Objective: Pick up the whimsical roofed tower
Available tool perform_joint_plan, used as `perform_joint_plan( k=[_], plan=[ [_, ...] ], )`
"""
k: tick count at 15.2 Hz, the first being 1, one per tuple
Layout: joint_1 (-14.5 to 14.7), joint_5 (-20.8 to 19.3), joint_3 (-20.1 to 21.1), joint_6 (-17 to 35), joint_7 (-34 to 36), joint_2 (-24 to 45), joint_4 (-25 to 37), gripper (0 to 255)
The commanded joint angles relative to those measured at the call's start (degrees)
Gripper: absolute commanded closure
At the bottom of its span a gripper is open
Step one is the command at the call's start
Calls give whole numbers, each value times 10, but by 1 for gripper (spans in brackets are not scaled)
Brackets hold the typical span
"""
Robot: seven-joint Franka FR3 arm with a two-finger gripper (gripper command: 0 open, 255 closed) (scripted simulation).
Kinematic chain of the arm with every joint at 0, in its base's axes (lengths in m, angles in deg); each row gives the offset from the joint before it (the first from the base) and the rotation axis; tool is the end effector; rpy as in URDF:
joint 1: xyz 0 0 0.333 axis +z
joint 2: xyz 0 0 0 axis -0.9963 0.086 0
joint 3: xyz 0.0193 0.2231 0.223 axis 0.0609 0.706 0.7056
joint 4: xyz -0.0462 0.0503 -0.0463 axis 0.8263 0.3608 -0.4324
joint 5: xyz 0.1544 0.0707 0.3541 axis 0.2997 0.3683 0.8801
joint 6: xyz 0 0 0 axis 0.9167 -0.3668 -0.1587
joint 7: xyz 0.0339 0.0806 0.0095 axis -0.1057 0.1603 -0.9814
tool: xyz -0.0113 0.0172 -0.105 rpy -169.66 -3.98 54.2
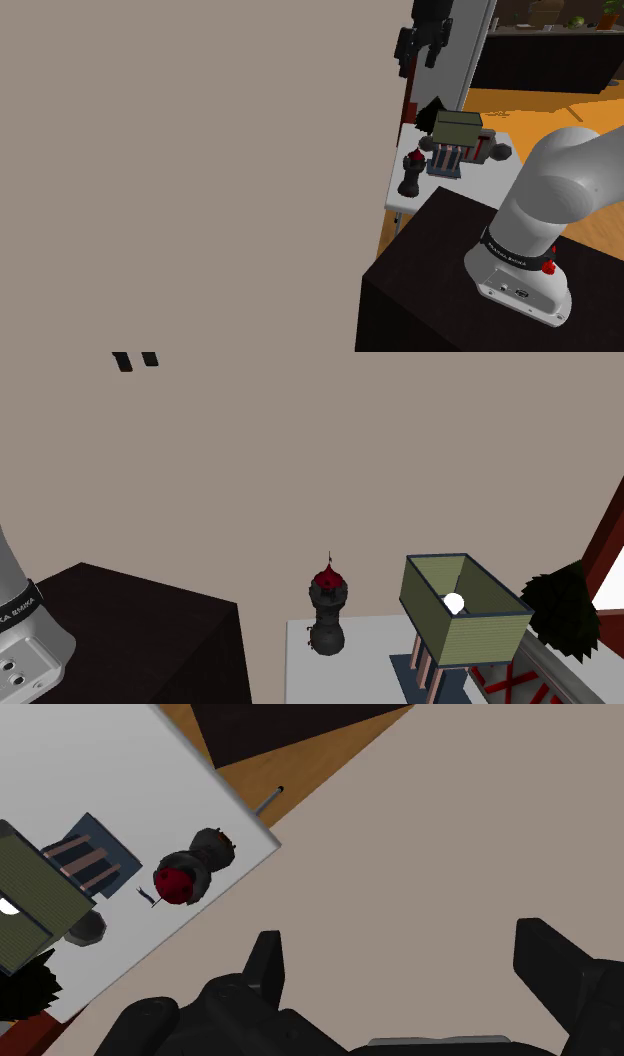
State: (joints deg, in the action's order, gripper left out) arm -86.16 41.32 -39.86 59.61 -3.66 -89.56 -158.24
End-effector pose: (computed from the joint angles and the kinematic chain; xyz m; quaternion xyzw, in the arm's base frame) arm 0.3142 -0.0311 0.6142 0.9930 -0.1062 0.0449 0.0251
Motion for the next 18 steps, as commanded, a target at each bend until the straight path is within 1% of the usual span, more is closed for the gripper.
perform_joint_plan(
  k=[1,6,10,14,18],
  plan=[
    [0,0,0,0,0,0,0,0],
    [-6,-35,-65,62,-88,-19,-73,0],
    [-14,-66,-122,115,-159,-15,-116,0],
    [-19,-96,-184,174,-231,8,-144,0],
    [-18,-120,-250,237,-305,51,-156,0]
  ],
)
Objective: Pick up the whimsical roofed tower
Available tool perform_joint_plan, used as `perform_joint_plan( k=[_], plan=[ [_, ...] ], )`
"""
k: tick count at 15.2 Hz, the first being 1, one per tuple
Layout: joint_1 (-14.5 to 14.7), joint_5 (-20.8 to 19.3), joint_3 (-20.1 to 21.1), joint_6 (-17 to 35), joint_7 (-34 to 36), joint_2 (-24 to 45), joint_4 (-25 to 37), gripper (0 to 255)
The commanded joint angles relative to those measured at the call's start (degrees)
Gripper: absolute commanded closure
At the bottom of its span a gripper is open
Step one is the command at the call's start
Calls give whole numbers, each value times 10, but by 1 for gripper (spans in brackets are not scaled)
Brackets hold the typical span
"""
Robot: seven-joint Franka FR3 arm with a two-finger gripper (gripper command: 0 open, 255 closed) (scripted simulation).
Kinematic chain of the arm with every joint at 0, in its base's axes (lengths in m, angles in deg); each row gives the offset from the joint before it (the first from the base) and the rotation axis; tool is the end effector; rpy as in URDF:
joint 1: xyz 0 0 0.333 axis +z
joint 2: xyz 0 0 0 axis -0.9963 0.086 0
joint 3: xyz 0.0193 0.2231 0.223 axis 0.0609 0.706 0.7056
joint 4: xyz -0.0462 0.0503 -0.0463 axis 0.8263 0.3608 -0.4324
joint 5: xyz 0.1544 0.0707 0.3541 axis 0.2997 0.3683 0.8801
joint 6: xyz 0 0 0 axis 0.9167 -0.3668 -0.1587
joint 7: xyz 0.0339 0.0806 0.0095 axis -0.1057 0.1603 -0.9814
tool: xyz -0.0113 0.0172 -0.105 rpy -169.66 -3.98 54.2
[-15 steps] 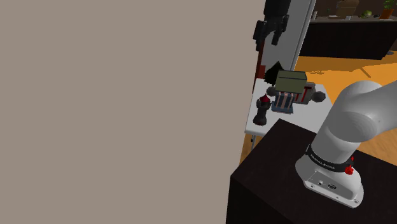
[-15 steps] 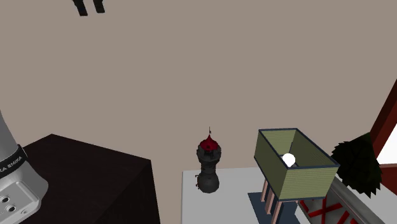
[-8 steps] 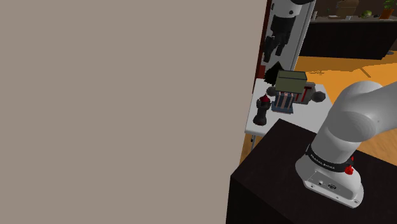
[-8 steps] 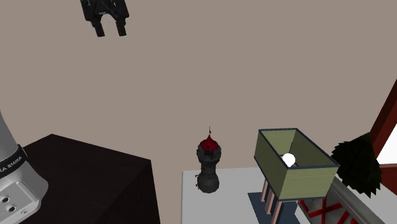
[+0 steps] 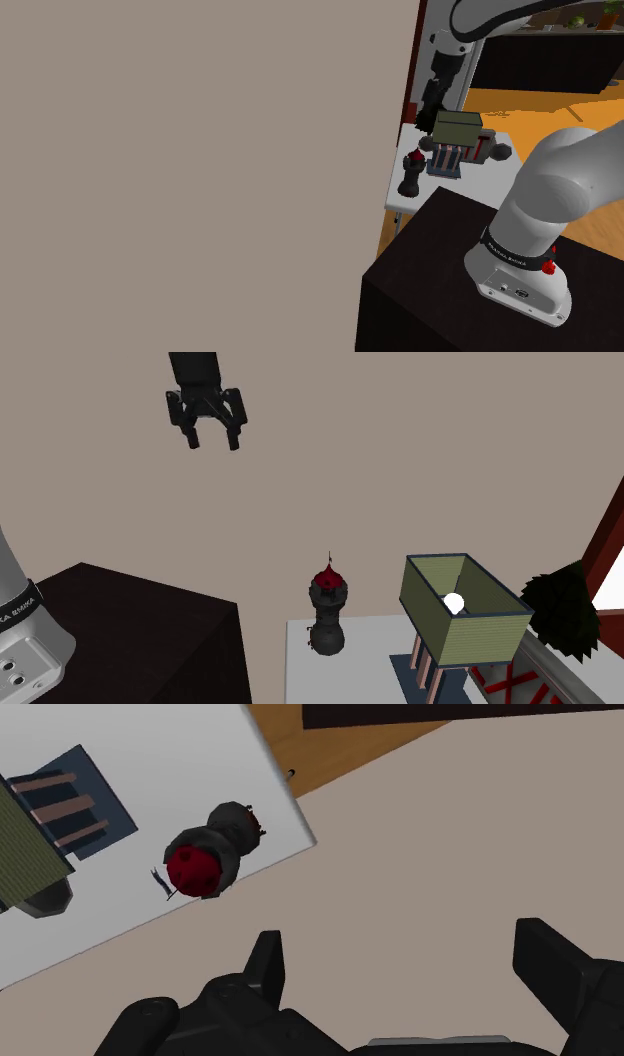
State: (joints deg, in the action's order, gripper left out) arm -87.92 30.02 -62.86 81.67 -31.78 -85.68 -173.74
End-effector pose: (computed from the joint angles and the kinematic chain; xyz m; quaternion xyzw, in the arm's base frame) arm 0.3088 -0.1905 0.4718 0.9987 0.0128 0.0498 0.0071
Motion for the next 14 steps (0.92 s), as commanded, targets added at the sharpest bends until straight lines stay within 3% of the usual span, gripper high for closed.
perform_joint_plan(
  k=[1,5,9,12,14],
  plan=[
    [1,-11,-38,33,-43,27,-1,0],
    [18,-16,-111,100,-125,94,7,0],
    [57,11,-195,166,-221,179,30,0],
    [106,69,-268,212,-315,258,56,0],
    [149,143,-322,237,-400,325,79,0]
  ],
)
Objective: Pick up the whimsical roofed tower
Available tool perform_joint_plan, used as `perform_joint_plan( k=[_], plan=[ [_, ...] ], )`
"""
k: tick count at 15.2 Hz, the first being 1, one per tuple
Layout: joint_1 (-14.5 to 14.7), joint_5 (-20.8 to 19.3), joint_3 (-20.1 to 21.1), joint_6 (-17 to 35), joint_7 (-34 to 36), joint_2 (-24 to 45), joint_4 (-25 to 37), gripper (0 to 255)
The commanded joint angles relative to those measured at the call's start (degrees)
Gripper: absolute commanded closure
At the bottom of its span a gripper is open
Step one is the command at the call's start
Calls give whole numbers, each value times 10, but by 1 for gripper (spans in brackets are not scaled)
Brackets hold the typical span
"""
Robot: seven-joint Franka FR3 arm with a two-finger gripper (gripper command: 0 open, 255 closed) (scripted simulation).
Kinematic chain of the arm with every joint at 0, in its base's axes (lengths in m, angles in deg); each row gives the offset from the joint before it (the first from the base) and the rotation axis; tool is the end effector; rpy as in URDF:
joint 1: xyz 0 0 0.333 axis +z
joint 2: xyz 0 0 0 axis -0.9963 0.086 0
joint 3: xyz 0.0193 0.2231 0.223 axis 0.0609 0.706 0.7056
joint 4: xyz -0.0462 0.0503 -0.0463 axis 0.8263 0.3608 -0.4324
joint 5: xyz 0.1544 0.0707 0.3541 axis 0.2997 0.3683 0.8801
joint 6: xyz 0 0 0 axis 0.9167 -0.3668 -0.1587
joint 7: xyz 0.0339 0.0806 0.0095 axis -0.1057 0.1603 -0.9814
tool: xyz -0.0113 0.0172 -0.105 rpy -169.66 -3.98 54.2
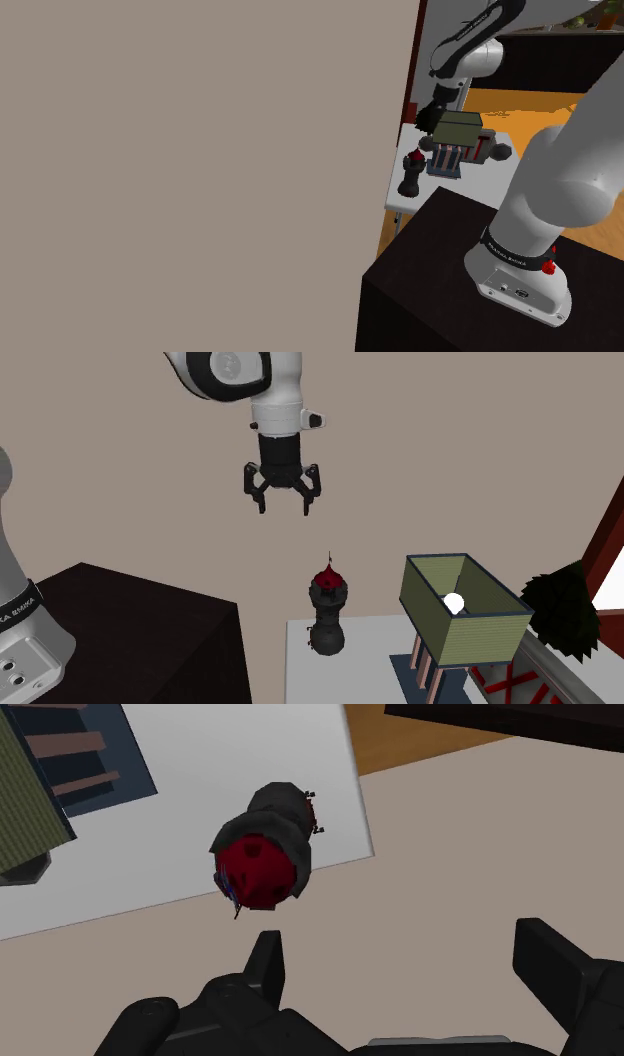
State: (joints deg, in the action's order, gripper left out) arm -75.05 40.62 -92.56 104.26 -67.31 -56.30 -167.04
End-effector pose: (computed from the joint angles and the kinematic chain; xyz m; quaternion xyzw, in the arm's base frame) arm 0.3347 -0.3312 0.3427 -0.9917 -0.1169 -0.0535 0.0093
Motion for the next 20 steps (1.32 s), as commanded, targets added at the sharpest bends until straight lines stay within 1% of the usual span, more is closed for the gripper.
perform_joint_plan(
  k=[1,2,3,4,5,7,9,10,17,19,20],
  plan=[
    [42,91,-51,20,-99,73,25,0],
    [56,161,-69,23,-163,123,41,0],
    [52,235,-70,19,-229,175,59,0],
    [32,296,-54,11,-285,222,79,0],
    [0,339,-27,5,-327,259,99,0],
    [-65,396,28,-6,-389,317,139,0],
    [-117,436,70,-16,-435,369,181,0],
    [-138,451,86,-20,-453,391,201,0],
    [-168,498,126,7,-486,434,207,0],
    [-171,502,129,10,-489,438,208,0],
    [-172,502,129,9,-489,438,209,255]
  ],
)
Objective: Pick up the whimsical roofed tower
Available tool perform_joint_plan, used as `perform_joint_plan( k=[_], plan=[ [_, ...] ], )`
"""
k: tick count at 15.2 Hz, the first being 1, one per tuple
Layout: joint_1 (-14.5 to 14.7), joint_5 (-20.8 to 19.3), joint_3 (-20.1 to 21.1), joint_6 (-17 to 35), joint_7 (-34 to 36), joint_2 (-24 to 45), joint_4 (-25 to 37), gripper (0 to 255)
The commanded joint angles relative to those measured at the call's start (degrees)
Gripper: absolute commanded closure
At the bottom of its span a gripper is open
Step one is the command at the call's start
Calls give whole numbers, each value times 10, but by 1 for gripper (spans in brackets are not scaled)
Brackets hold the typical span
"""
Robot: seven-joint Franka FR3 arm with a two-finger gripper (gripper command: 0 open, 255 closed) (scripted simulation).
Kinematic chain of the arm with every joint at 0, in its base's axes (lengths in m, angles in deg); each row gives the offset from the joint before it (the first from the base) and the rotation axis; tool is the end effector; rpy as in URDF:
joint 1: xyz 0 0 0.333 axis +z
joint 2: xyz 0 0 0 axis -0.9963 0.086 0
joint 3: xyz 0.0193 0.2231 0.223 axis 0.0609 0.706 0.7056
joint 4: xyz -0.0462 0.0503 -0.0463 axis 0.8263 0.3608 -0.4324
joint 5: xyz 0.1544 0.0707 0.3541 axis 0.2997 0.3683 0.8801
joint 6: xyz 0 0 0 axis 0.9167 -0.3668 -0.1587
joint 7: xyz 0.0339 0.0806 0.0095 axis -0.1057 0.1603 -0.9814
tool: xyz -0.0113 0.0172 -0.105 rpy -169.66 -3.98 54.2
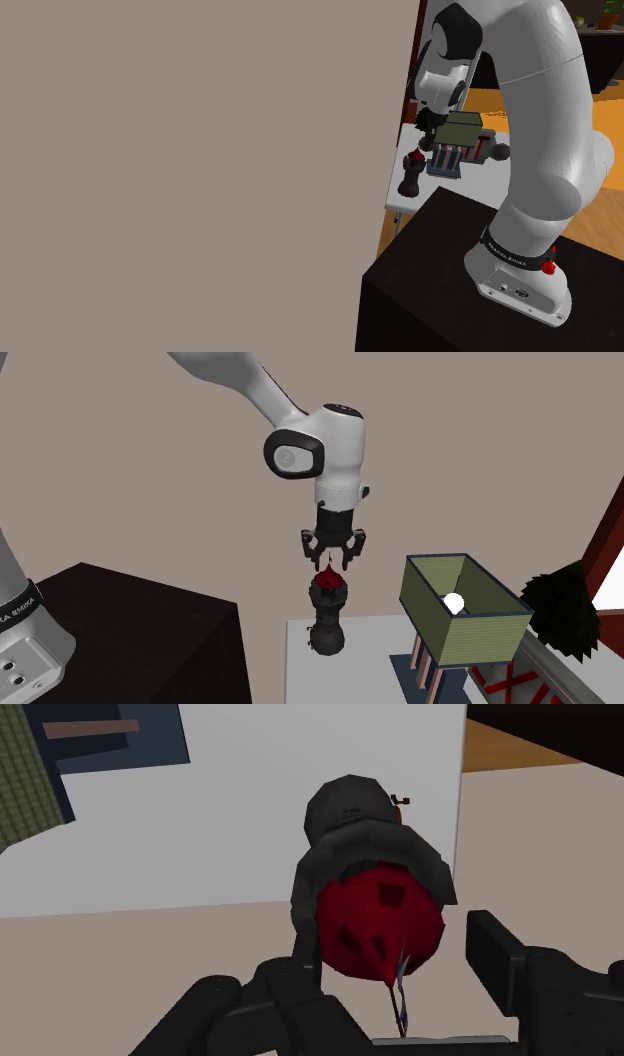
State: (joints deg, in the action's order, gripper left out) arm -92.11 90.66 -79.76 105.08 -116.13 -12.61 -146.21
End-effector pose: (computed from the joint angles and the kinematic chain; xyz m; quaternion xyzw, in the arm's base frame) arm 0.3754 -0.4312 0.2050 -0.9780 -0.1998 -0.0573 0.0195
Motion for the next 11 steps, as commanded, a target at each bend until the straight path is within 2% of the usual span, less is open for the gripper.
perform_joint_plan(
  k=[1,9,11],
  plan=[
    [-2,2,2,0,-1,2,1,255],
    [0,1,1,1,0,1,0,255],
    [8,-12,-10,-6,9,-12,-3,255]
  ],
)
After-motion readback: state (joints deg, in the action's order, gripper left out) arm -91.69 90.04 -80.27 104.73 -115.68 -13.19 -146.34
